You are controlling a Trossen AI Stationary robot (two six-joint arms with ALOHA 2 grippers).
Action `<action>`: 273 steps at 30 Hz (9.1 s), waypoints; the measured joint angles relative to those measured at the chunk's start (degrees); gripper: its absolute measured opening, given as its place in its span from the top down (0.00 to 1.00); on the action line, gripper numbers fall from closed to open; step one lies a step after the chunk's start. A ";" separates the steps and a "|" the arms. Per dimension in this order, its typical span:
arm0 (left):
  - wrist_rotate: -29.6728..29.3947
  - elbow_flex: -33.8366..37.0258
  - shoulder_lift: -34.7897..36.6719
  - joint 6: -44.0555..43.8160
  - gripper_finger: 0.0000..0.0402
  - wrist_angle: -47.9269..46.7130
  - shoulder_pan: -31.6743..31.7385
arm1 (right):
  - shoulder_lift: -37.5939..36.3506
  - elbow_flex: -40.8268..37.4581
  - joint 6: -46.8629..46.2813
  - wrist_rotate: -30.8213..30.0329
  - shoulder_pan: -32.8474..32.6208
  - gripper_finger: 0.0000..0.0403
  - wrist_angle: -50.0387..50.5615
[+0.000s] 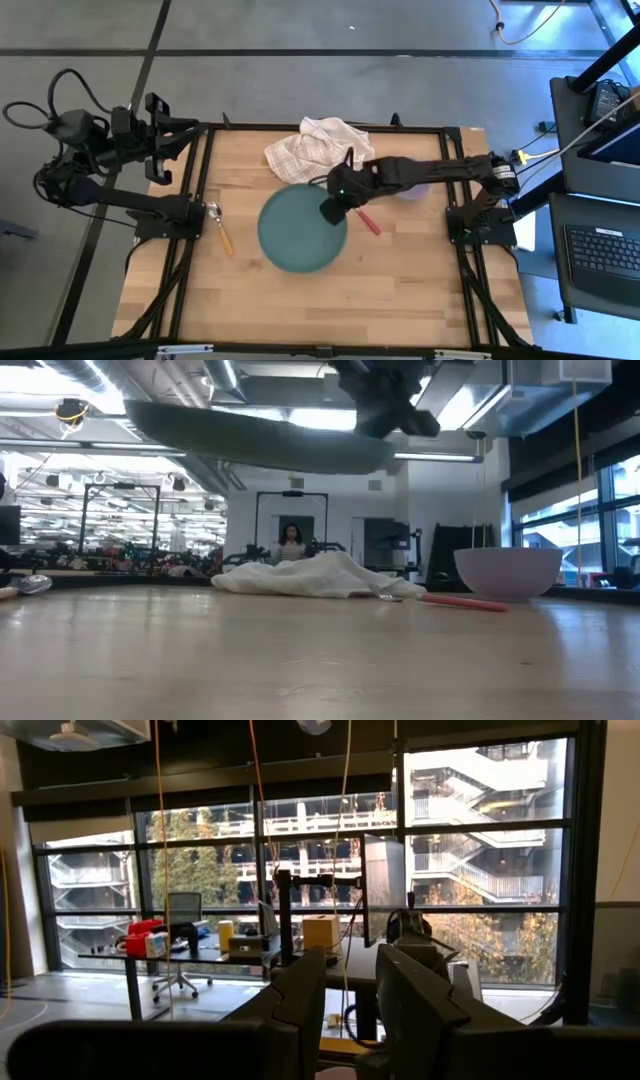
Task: Set table place
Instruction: Put the light blue plate on the center of the table, then put the purple bowl on top of the light blue plate
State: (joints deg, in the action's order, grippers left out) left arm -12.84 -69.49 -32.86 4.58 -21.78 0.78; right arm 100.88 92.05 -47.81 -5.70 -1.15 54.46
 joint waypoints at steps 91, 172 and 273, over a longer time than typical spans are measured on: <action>0.00 0.00 0.00 0.04 0.79 -0.11 0.00 | -0.02 -0.54 0.16 -0.32 -0.13 0.83 35.69; -0.01 -0.01 -0.02 0.05 0.79 -0.04 0.00 | -0.16 -12.53 12.88 -0.42 13.21 0.98 23.72; -1.70 0.00 -0.17 -11.67 0.79 -9.31 0.00 | 21.16 14.25 62.22 -4.38 -21.16 0.93 8.72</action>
State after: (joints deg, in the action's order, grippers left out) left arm -14.55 -69.49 -33.04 -7.09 -31.09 0.78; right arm 122.04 106.31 14.41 -10.08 -22.31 63.17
